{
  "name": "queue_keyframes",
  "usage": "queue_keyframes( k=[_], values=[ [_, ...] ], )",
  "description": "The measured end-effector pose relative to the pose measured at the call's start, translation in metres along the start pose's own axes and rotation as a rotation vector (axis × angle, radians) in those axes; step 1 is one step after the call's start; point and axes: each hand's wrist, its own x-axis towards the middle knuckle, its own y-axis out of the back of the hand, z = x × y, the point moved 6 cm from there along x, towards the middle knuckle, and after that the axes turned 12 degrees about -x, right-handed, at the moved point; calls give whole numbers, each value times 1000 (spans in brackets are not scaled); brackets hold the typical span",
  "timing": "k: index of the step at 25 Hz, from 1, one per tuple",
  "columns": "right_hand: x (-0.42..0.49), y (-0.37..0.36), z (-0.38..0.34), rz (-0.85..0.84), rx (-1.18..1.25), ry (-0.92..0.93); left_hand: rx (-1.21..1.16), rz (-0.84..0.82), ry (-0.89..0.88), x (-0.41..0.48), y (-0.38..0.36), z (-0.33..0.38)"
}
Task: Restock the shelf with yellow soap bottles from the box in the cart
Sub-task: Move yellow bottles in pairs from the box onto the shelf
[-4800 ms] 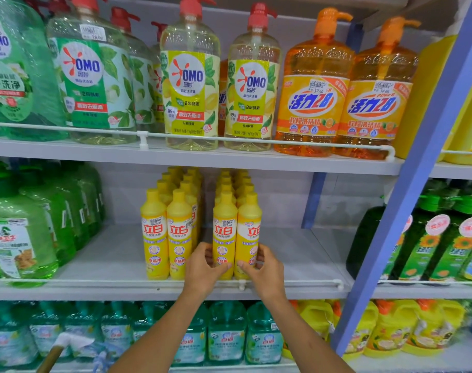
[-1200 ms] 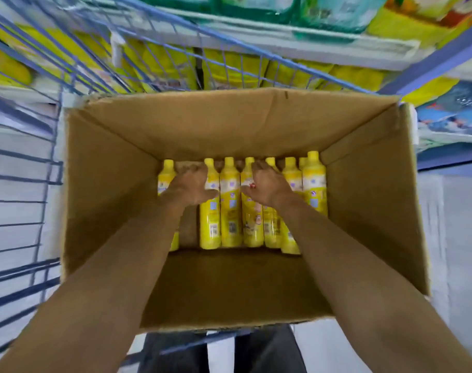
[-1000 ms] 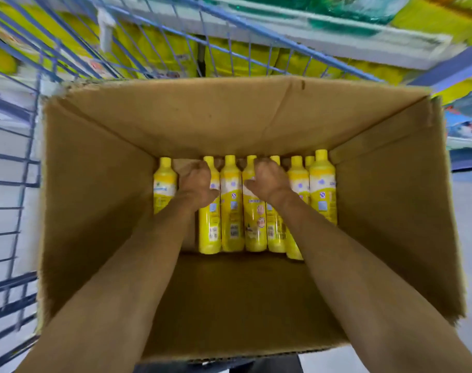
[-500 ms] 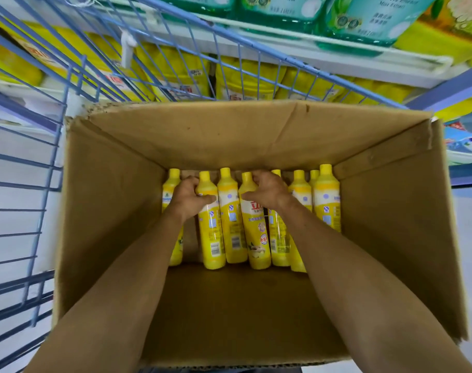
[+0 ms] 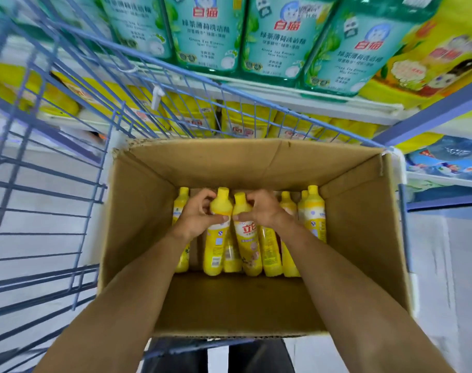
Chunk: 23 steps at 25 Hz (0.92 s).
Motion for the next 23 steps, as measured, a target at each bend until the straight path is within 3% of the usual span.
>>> queue_keyframes(
  k=[7, 11, 14, 23],
  values=[
    [-97, 118, -66, 306, 0, 63, -17, -86, -159, -61, -14, 155],
    [-140, 191, -114, 372, 177, 104, 30, -142, -239, -98, -13, 238],
    [-175, 260, -164, 443, 179, 187, 31, -179, -308, -125, -8, 309],
    [-306, 445, -287, 766, 137, 382, 24, -242, -696, -210, -30, 536]
  ],
)
